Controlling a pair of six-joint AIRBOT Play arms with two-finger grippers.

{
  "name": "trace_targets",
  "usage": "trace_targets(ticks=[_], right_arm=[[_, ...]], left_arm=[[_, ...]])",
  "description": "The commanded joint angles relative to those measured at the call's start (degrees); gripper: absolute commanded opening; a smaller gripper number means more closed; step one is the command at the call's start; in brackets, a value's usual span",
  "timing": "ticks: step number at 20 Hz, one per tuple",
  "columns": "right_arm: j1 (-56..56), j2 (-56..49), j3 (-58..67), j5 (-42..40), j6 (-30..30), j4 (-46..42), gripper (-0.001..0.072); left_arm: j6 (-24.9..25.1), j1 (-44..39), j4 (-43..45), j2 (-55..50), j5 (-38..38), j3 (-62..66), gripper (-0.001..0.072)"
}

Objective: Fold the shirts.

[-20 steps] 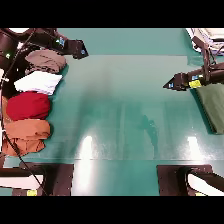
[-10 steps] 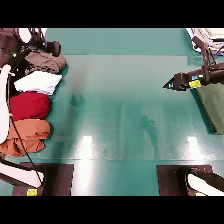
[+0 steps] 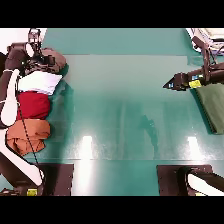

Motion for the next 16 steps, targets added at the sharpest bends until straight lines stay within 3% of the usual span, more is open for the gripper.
trace_targets(ticks=[1, 6, 7, 9, 11, 12, 16], right_arm=[[0.3, 0.0, 0.0, 0.0, 0.0, 0.0, 0.0014], [2.2, -0.1, 0.0, -0.2, 0.0, 0.0, 0.0014], [2.3, -0.1, 0.0, -0.2, 0.0, -0.2, 0.0014], [2.3, -0.1, 0.0, -0.2, 0.0, -0.1, 0.0014], [2.3, -0.1, 0.0, -0.2, 0.0, -0.1, 0.0014], [2.3, -0.1, 0.0, -0.2, 0.0, -0.1, 0.0014], [2.2, -0.1, 0.1, -1.3, 0.0, -0.1, 0.0014]], left_arm=[[0.4, 0.6, -0.3, -2.5, 3.1, 0.0, 0.0613], [0.8, 0.6, -0.7, -4.1, 4.1, 0.0, 0.0611], [0.8, 0.6, -0.8, -4.1, 4.6, 0.0, 0.0579], [0.8, 0.6, -0.9, -4.1, 5.0, 0.0, 0.0175], [0.6, 0.6, -0.6, -4.1, 5.1, 0.0, 0.0123], [0.1, 0.6, -0.6, -4.0, 4.8, 0.1, 0.0042], [-0.4, 0.4, -0.9, -2.1, 2.8, 2.1, 0.0025]])
